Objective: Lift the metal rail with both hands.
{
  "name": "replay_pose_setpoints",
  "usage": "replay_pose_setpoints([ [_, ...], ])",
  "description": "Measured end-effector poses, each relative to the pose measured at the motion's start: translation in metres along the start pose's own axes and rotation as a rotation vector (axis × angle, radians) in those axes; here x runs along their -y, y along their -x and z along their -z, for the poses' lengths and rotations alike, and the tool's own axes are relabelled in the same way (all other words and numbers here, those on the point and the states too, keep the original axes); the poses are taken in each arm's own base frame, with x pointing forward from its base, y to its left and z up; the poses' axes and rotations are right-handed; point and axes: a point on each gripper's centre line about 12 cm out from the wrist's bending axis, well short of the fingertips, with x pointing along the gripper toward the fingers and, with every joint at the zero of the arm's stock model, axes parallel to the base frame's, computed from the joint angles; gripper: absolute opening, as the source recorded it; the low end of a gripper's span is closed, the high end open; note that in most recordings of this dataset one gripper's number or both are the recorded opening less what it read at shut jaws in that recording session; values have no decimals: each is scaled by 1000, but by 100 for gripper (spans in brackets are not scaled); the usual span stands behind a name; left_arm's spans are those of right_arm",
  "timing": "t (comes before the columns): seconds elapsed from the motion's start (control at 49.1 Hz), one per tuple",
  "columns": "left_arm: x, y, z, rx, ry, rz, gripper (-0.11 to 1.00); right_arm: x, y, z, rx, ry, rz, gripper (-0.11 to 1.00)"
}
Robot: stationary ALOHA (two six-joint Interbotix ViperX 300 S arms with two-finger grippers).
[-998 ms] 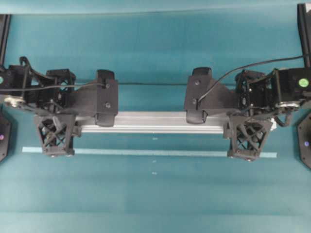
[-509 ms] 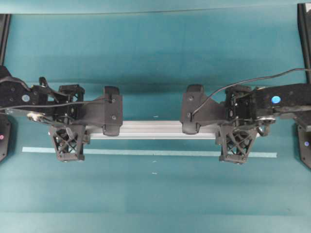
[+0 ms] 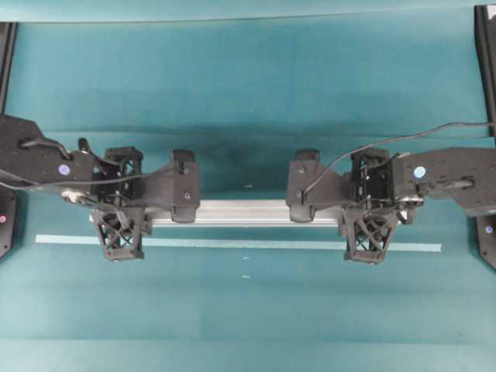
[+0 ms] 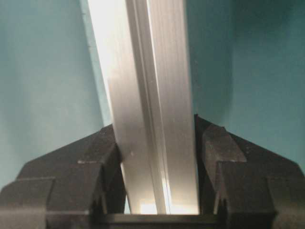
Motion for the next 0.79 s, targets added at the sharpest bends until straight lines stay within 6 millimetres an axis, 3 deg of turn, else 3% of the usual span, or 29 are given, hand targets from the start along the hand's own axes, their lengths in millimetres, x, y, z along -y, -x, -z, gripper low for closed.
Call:
replay_pose_setpoints([
  [0.346, 0, -16, 1, -12, -3, 0, 29, -4, -16, 9, 19, 13, -7, 38],
  [0.794, 9, -20, 11, -34, -16, 7, 29, -11, -26, 6, 45, 28, -17, 38],
])
